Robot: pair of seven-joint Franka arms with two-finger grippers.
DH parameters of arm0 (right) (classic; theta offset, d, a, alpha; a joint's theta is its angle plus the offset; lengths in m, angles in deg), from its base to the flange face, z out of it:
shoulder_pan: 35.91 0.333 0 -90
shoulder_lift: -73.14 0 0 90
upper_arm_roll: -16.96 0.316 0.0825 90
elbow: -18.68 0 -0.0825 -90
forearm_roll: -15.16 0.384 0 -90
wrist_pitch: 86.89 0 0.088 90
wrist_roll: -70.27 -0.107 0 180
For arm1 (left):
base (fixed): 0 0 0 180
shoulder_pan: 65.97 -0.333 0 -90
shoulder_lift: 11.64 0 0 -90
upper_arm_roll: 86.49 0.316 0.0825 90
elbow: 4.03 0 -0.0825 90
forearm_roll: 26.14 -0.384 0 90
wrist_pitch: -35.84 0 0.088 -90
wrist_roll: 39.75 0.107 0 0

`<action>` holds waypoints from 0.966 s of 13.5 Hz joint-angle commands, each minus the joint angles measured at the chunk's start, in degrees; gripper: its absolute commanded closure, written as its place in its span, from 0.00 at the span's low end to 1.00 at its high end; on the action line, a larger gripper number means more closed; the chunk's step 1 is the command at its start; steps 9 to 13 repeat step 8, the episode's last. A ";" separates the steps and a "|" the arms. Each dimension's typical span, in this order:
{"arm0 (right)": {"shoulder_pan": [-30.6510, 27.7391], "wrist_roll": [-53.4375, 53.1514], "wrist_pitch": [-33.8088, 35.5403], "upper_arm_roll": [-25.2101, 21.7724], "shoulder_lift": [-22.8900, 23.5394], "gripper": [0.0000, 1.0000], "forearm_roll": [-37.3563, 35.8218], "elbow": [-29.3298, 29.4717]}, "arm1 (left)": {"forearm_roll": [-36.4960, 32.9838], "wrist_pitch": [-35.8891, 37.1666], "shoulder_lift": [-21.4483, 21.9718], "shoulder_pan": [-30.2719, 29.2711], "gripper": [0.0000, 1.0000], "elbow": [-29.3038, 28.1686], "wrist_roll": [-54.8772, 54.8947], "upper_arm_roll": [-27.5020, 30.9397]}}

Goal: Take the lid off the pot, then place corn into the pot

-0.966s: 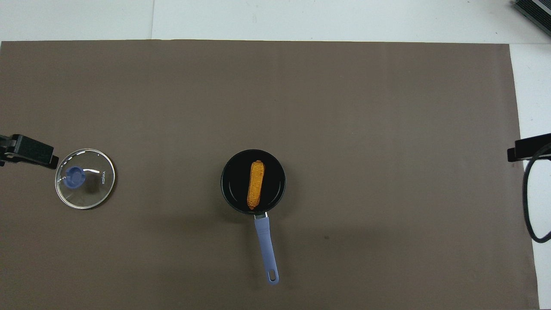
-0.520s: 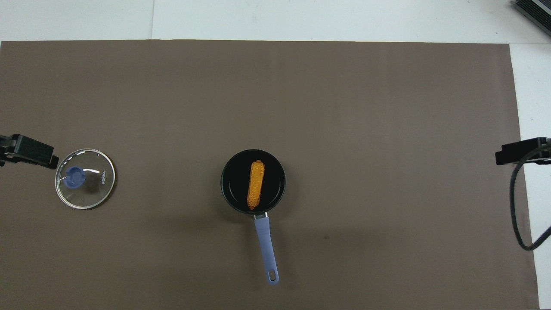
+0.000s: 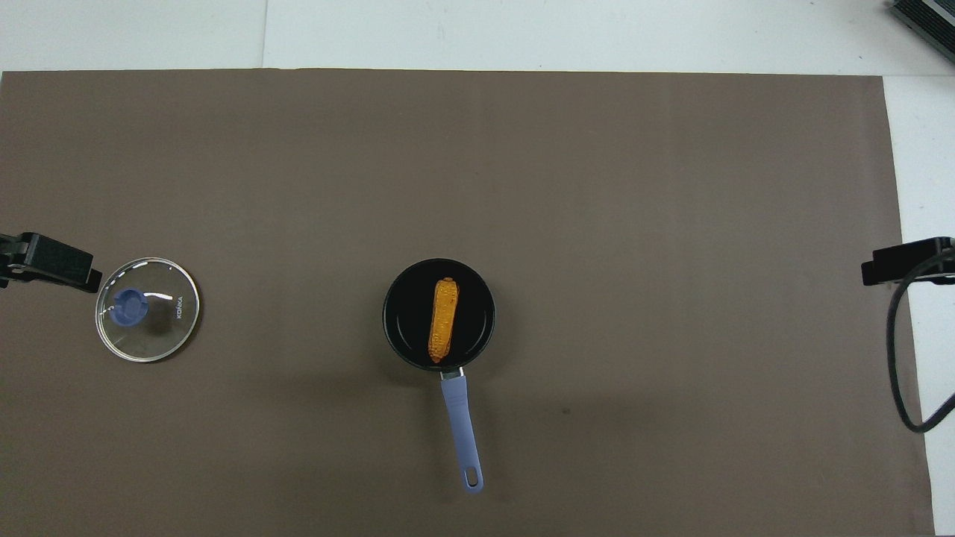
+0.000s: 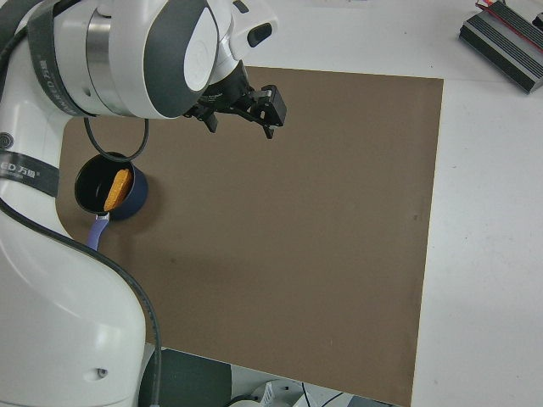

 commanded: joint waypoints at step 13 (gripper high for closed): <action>-0.59 1.51 0.40 0.29 -1.67 0.00 -0.51 -1.84 | -0.33 0.35 0.69 -0.31 0.00 -0.72 -0.01 -0.17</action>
